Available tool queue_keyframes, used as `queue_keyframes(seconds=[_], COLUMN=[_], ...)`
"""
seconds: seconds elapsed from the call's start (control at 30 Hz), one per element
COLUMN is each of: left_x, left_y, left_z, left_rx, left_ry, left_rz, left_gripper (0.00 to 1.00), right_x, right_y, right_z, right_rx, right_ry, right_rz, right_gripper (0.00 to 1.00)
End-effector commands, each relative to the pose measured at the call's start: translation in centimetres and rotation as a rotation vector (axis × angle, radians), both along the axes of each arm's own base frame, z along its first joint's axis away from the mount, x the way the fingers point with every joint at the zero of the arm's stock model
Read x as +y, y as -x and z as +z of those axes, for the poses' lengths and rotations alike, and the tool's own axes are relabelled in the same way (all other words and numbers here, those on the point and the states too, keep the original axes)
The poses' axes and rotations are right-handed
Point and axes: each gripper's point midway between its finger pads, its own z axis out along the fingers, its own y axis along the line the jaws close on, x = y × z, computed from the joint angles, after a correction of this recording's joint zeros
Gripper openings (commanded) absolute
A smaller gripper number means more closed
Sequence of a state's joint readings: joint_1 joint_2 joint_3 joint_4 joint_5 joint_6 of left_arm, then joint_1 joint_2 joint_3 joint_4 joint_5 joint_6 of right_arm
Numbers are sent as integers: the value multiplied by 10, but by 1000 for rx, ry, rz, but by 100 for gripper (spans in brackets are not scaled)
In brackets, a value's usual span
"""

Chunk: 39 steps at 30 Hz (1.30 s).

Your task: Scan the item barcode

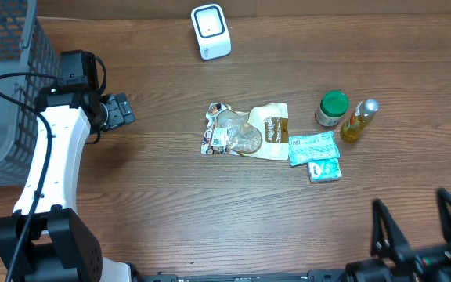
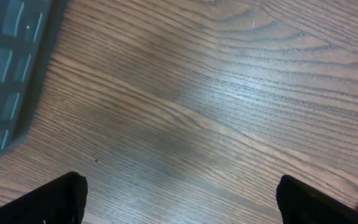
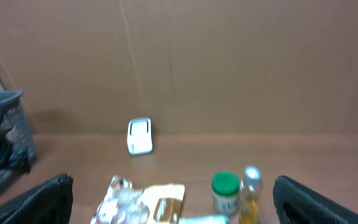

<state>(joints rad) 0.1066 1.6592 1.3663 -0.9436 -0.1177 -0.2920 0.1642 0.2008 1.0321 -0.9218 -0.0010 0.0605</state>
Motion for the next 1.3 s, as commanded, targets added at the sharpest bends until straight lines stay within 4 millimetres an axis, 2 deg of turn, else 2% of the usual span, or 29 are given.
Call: queue_keyframes(seconds=[0.0,0.2,0.37,0.5,0.83,1.03,1.27], left_x=[2,2,2,2,2,2,2], left_y=[-3,-3,-3,-3,-3,-3,-3], left_z=[2,2,2,2,2,2,2], left_rx=[-6,-6,-6,-6,-6,-6,-6], left_ry=[-12,-12,-12,-12,-12,-12,-12], left_rz=[-2,-2,-2,-2,-2,-2,-2], left_gripper=[100,100,100,99,100,100,100], right_x=[3,10,12,14,18,16,18], right_y=[-16,-49,-60,-67,-93,-108,-117], right_z=[-20,-27,-21,-32,-97,-136,-211], right_rx=[-42,-231,-454,-537,-456,-286,18], right_ry=[-34,-120,-155,-165,-202,-183,-132], right_rz=[3,16,28,39,43,7,-12], right_gripper=[100,100,100,100,100,100,100])
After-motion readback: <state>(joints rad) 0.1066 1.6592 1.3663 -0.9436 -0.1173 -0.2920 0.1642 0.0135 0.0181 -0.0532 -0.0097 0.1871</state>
